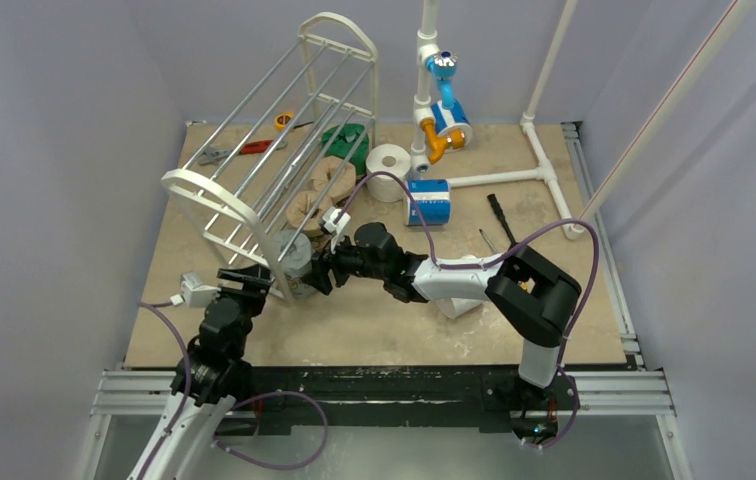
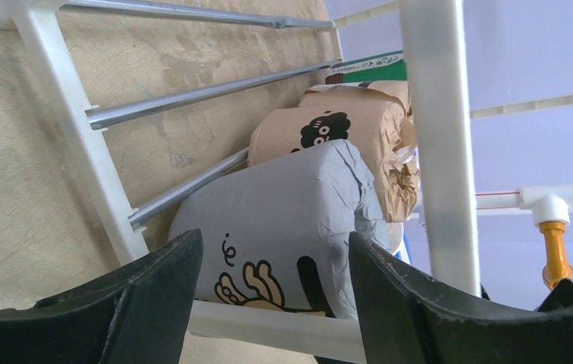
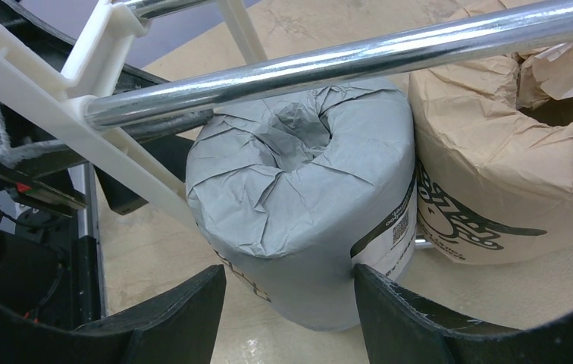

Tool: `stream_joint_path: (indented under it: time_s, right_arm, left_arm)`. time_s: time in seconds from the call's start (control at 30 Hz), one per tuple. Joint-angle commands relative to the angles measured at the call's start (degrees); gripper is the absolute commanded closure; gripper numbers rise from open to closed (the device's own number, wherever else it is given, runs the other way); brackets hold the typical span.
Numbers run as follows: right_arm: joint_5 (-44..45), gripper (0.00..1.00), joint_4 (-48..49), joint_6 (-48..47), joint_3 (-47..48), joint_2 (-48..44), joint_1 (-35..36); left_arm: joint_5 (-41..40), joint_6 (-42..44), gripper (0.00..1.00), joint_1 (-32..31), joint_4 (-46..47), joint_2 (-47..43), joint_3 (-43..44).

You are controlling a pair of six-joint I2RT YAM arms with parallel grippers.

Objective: Place and organize the paper towels onto the shelf
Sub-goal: Adjust the paper towel on the shelf.

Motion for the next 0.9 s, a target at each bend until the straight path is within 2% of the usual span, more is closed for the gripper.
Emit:
stream_joint_path:
  time_s: [0.0, 0.13, 0.27, 0.6, 0.87]
  right_arm:
    - [-1.9, 0.37, 1.5, -0.1, 1.1, 0.5, 0.0]
    - [-2.1, 0.37, 1.6, -0.1, 1.2, 0.7, 0.1]
    - [-2.0, 0.37, 1.3, -0.1, 1.2, 0.7, 0.1]
    - [-1.7, 0.37, 0.6, 0.0, 1.5, 0.7, 0.1]
    - [-1.2, 0.37, 0.2, 0.2, 1.3, 0.5, 0.0]
  left_arm:
    - [1.9, -0.4, 0.32, 0.1, 7.4, -4.5, -2.1]
    - [3.5, 0.2, 0.34, 0.8, 11.5, -1.3, -2.7]
    - [4.7, 0.8, 0.42, 1.5, 12.9, -0.7, -3.0]
    - [6.0, 2.2, 0.57, 2.2, 11.4, -1.8, -3.6]
    - [6.4, 2.1, 0.62, 2.3, 9.1, -2.8, -4.2]
